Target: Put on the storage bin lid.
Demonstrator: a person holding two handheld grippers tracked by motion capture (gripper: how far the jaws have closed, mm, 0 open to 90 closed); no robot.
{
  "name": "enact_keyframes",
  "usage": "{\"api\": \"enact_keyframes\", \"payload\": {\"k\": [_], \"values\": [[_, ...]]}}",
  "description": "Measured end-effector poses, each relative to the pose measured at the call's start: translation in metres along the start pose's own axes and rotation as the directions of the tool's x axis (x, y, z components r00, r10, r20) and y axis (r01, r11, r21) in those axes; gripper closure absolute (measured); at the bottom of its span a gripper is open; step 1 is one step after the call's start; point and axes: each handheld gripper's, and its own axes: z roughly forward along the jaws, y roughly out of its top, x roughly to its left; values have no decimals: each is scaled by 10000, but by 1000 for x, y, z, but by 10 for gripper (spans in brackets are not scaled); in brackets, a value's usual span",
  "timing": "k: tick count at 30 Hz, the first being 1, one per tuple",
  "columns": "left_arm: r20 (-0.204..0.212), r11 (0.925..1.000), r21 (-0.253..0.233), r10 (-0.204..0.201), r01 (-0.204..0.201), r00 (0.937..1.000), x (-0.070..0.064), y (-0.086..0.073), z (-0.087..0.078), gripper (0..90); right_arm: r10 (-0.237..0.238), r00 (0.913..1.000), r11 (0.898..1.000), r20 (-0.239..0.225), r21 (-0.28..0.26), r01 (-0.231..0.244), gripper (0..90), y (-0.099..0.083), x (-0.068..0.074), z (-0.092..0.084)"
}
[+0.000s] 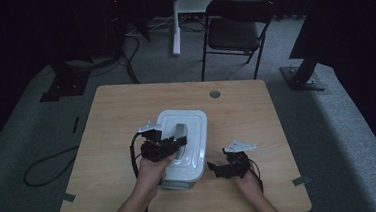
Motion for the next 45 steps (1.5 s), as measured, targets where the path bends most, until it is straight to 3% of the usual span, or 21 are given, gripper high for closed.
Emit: {"api": "enact_keyframes", "payload": {"k": [4,6,8,11,16,23,24,27,29,31,35,38,40,42,45], "values": [[-5,9998,-148,104,-104,9999,0,-1,-1,663,111,9999,9999,46,-40,-111,126,0,-2,-1],[5,10000,-52,49,-49,10000,1,-1,1,627,160,9999,9998,62,-74,-160,126,0,-3,-2],[307,10000,-14,-32,32,9995,1,-1,2,606,189,9998,9998,69,-73,-189,126,0,-4,-3],[284,10000,-56,82,-80,9996,1,-3,1,553,241,9997,9996,100,-121,-239,126,0,-6,-6],[65,9994,-340,6,-4,10000,1,-2,-2,442,361,9992,9991,154,-224,-357,126,1,-9,-9],[-267,9975,-616,339,-355,9991,2,-2,-11,408,486,9982,9987,338,-147,-481,126,6,-12,-14],[-312,9956,-787,493,-516,9983,3,-2,-21,407,580,9977,9979,355,-310,-569,126,11,-13,-21],[-439,9936,-848,705,-740,9965,5,-2,-29,407,970,9952,9937,140,-570,-961,126,18,-16,-29],[-604,9909,-795,1040,-1086,9927,7,-2,-35,405,1078,9940,9916,187,-734,-1062,121,24,-17,-35],[-1025,9867,-858,1293,-1382,9863,12,-4,-44,375,1090,9940,9900,115,-913,-1075,119,33,-16,-42],[-1166,9867,-929,1220,-1331,9857,25,-7,-60,375,929,9956,9829,-137,-1585,-939,108,51,-8,-54],[-1595,9851,-750,1413,-1547,9770,35,-11,-69,375,883,9955,9770,-338,-1917,-932,108,65,2,-59],[-1887,9855,-589,1455,-1591,9712,42,-14,-70,374,812,9960,9751,-375,-2037,-872,108,73,7,-59],[-1890,9887,-543,1271,-1396,9737,48,-18,-70,364,803,9957,9746,-473,-2056,-884,108,75,8,-58],[-1995,9894,-305,1334,-1422,9708,54,-21,-66,352,891,9932,9776,-747,-1844,-1015,108,79,11,-48]]}}
